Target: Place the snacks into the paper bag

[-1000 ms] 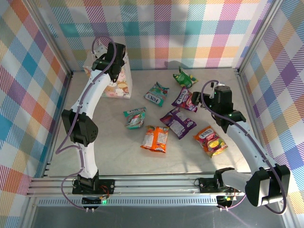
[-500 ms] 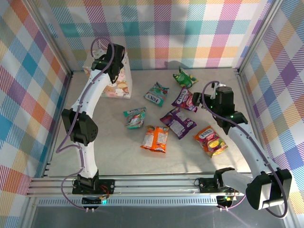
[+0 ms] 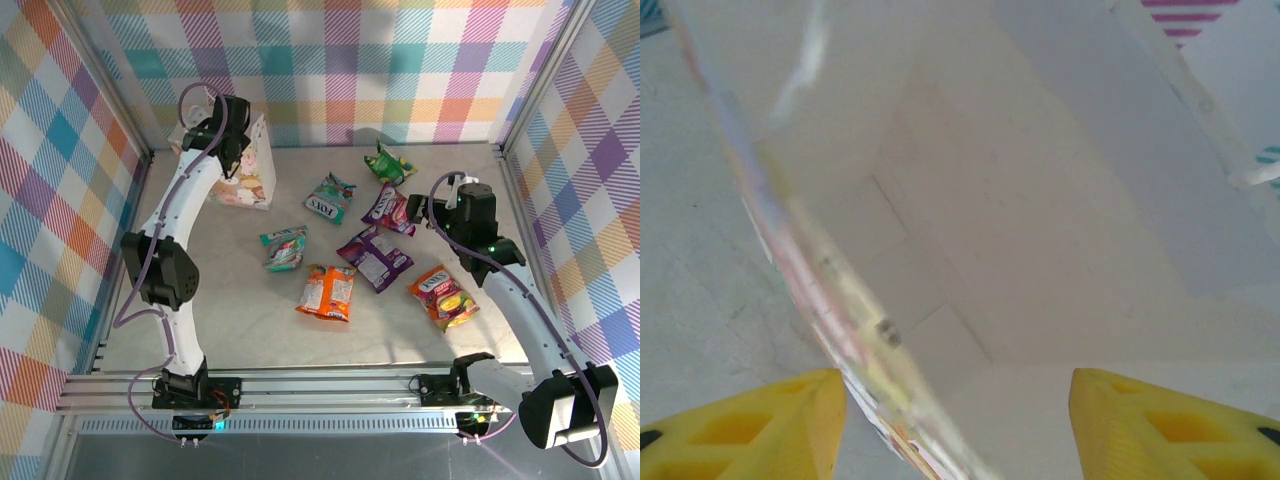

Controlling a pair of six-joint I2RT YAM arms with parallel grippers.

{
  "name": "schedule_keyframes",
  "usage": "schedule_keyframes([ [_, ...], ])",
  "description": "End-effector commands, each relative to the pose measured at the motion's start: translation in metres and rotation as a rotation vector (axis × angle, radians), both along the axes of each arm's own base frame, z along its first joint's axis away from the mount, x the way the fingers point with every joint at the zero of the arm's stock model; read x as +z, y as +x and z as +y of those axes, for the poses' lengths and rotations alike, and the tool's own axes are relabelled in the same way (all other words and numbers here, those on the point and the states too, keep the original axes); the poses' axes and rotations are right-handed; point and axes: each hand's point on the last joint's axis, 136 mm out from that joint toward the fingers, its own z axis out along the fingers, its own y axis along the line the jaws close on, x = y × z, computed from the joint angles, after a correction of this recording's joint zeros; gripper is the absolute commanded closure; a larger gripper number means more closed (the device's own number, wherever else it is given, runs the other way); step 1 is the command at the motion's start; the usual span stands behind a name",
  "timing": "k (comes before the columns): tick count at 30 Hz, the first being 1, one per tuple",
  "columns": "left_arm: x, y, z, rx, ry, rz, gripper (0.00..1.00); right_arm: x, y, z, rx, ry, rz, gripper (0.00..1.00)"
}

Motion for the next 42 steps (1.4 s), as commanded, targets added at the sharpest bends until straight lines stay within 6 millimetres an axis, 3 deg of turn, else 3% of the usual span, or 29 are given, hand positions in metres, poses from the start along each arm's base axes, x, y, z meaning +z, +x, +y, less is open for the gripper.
schedule_keyframes([
  [1,0.032,-0.012,0.012,0.011,-0.028,-0.068,0.38,0.005,-0.003,0.004,0.022,0.005,-0.015,0.01],
  [11,0.041,-0.026,0.040,0.034,-0.023,-0.059,0.39,0.007,-0.004,0.007,0.031,0.022,-0.017,0.01],
  [19,0.057,-0.006,0.026,-0.051,-0.098,-0.138,0.46,0.012,-0.008,0.006,0.027,0.038,-0.025,0.01],
  [23,0.057,-0.002,0.024,-0.063,-0.093,-0.117,0.66,0.014,-0.011,0.006,0.027,0.040,-0.027,0.01],
  [27,0.058,-0.006,0.024,-0.103,-0.058,-0.086,0.98,0.018,-0.012,0.006,0.027,0.044,-0.034,0.01],
  [28,0.057,-0.010,0.025,-0.111,-0.047,-0.070,1.00,0.018,-0.012,0.006,0.029,0.048,-0.031,0.01],
  [42,0.057,-0.058,0.042,-0.224,-0.015,0.031,1.00,0.018,-0.017,0.017,0.042,0.111,0.016,0.01],
])
